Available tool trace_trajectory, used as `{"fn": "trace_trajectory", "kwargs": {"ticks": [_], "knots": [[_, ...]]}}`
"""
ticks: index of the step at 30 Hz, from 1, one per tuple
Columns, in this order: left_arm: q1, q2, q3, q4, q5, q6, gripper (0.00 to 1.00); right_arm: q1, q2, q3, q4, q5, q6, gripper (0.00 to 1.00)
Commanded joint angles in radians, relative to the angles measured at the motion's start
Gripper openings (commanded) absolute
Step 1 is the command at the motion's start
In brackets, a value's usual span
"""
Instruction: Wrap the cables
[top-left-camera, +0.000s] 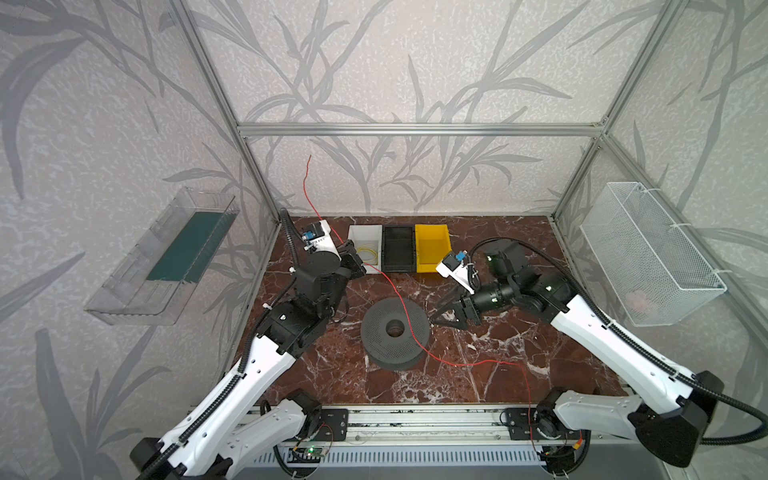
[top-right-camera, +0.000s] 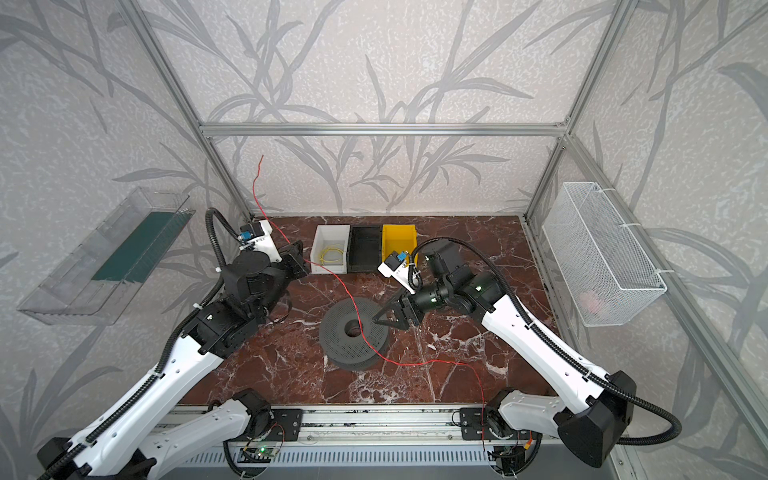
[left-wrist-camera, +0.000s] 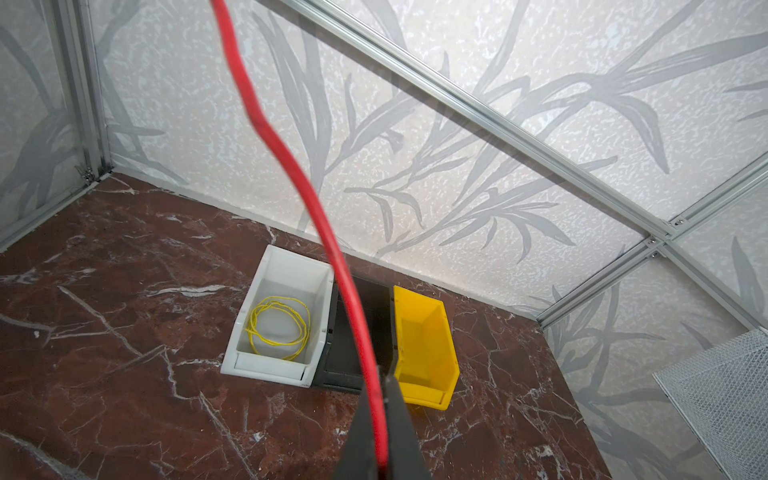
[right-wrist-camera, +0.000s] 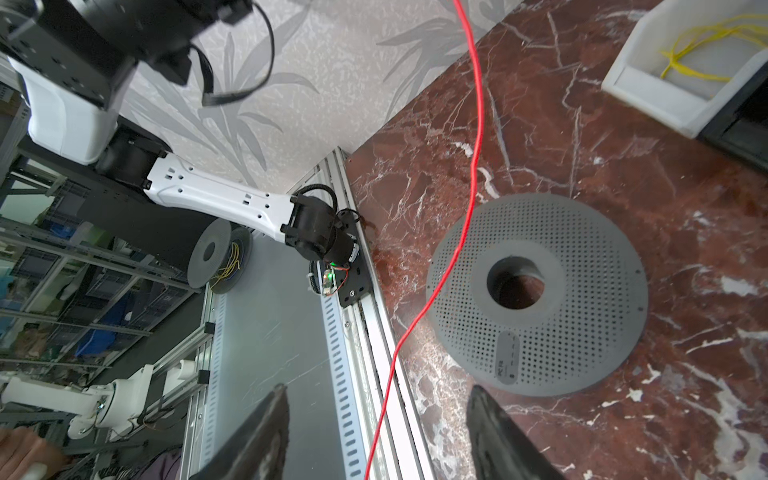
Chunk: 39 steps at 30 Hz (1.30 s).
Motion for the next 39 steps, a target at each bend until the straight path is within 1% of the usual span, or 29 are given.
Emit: {"fn": "trace_trajectory", "kwargs": {"ticks": [1,5,7,10,13,14,18,22,24,25,26,28,30,32,33,34,35,37,39], "knots": [[0.003,0.025,0.044,-0.033,-0.004,0.062,0.00,0.052,-0.047,-0.001,-0.042,-0.033,-0.044,0.67],[0.004,0.048,0.079,-0.039,0.015,0.077,0.00,0.097,-0.022,0.042,-0.230,0.120,-0.147,0.71],[0.007,0.056,0.101,-0.050,0.017,0.088,0.00,0.117,-0.007,0.031,-0.279,0.165,-0.168,0.73],[0.010,0.069,0.138,-0.075,0.024,0.106,0.00,0.167,-0.003,-0.009,-0.285,0.180,-0.161,0.73],[0.015,0.076,0.160,-0.090,0.030,0.116,0.00,0.223,0.007,-0.027,-0.310,0.258,-0.152,0.73],[0.016,0.078,0.163,-0.091,0.030,0.119,0.00,0.236,0.010,-0.033,-0.319,0.268,-0.151,0.73],[0.030,0.084,0.177,-0.102,0.031,0.129,0.00,0.272,-0.011,-0.051,-0.314,0.251,-0.127,0.72],[0.048,0.088,0.193,-0.113,0.041,0.133,0.00,0.319,-0.025,-0.052,-0.343,0.293,-0.112,0.67],[0.054,0.088,0.202,-0.118,0.046,0.138,0.00,0.330,-0.023,-0.057,-0.353,0.304,-0.108,0.60],[0.057,0.087,0.207,-0.120,0.047,0.140,0.00,0.337,-0.013,-0.055,-0.372,0.338,-0.109,0.52],[0.060,0.085,0.212,-0.122,0.045,0.146,0.00,0.339,0.002,-0.052,-0.396,0.379,-0.112,0.44],[0.073,0.073,0.221,-0.127,0.045,0.151,0.00,0.339,0.028,-0.050,-0.421,0.445,-0.127,0.36],[0.093,0.057,0.232,-0.138,0.052,0.154,0.00,0.339,0.047,-0.039,-0.425,0.534,-0.134,0.17],[0.117,0.037,0.245,-0.155,0.064,0.154,0.00,0.339,0.068,-0.004,-0.421,0.675,-0.149,0.04],[0.124,0.026,0.248,-0.164,0.067,0.156,0.00,0.339,0.079,0.022,-0.421,0.749,-0.165,0.00],[0.132,0.015,0.252,-0.175,0.068,0.156,0.00,0.340,0.100,0.056,-0.416,0.845,-0.189,0.00],[0.137,0.003,0.255,-0.187,0.071,0.154,0.00,0.339,0.125,0.098,-0.409,0.968,-0.215,0.00],[0.139,-0.022,0.258,-0.202,0.080,0.153,0.00,0.340,0.179,0.185,-0.386,1.144,-0.273,0.00],[0.140,-0.042,0.259,-0.214,0.098,0.147,0.00,0.339,0.227,0.260,-0.342,1.254,-0.349,0.00]]}}
